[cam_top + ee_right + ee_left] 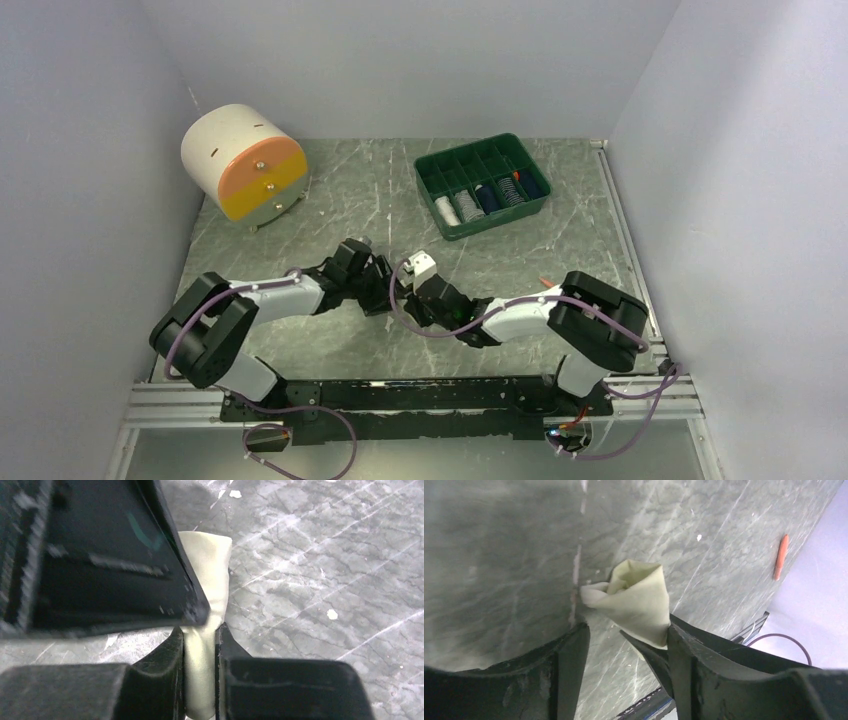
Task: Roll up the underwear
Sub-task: Pick up the underwear from the center of the board, then place the underwear in the storage box.
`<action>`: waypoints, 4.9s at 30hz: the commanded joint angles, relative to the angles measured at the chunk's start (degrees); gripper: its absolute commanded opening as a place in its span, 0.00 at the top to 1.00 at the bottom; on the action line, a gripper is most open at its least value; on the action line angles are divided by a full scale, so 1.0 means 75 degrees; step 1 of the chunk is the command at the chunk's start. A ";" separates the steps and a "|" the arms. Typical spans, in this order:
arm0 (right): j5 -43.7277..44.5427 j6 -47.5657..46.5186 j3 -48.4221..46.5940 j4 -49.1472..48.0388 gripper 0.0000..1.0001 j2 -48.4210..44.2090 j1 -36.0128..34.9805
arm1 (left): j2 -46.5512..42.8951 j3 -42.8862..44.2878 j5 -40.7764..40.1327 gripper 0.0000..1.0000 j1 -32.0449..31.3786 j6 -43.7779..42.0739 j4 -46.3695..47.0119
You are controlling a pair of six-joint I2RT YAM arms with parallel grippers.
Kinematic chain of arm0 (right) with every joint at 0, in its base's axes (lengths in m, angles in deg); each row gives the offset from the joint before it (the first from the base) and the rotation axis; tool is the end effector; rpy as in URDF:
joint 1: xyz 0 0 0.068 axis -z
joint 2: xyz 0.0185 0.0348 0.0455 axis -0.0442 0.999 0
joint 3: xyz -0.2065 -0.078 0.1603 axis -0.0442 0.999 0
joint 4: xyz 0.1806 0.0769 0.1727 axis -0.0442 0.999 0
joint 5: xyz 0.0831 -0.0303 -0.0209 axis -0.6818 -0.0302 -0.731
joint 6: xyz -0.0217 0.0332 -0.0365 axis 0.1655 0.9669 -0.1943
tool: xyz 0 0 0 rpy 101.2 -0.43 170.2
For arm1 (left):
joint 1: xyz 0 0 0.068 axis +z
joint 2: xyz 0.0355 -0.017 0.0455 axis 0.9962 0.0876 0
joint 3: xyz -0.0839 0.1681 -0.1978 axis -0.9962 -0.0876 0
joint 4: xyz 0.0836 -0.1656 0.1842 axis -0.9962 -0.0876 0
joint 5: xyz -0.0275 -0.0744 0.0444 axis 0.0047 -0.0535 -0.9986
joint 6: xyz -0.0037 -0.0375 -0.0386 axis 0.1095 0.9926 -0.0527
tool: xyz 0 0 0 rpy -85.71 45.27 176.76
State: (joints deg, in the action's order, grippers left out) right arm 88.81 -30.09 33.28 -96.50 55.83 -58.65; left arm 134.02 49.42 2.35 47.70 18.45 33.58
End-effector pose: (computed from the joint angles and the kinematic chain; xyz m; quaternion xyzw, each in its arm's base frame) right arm 0.1520 0.2569 0.1328 -0.2639 0.8434 0.1989 0.4237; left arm 0.2109 -0.1712 0.1418 -0.1703 0.9120 -0.3455 0.1411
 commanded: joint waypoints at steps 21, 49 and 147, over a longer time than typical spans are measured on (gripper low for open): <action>0.0567 0.0347 -0.2840 0.4122 1.00 -0.2589 0.2422 | -0.3562 -0.0506 -0.0781 0.20 0.1795 -0.1604 -0.3075; -0.1324 -0.0241 -0.6738 0.4138 1.00 0.1428 0.4775 | -0.3676 0.0122 -0.0132 0.07 0.1796 -0.2901 -0.3447; -0.1156 -0.1047 -1.1294 0.5696 0.86 0.5317 0.4454 | -0.3991 -0.0571 0.0405 0.04 0.1806 -0.2451 -0.3685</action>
State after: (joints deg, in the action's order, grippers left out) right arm 80.57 -38.57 -47.55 -51.09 95.81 -25.71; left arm 103.88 44.85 4.12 61.01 -0.06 4.22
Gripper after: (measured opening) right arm 0.152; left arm 0.962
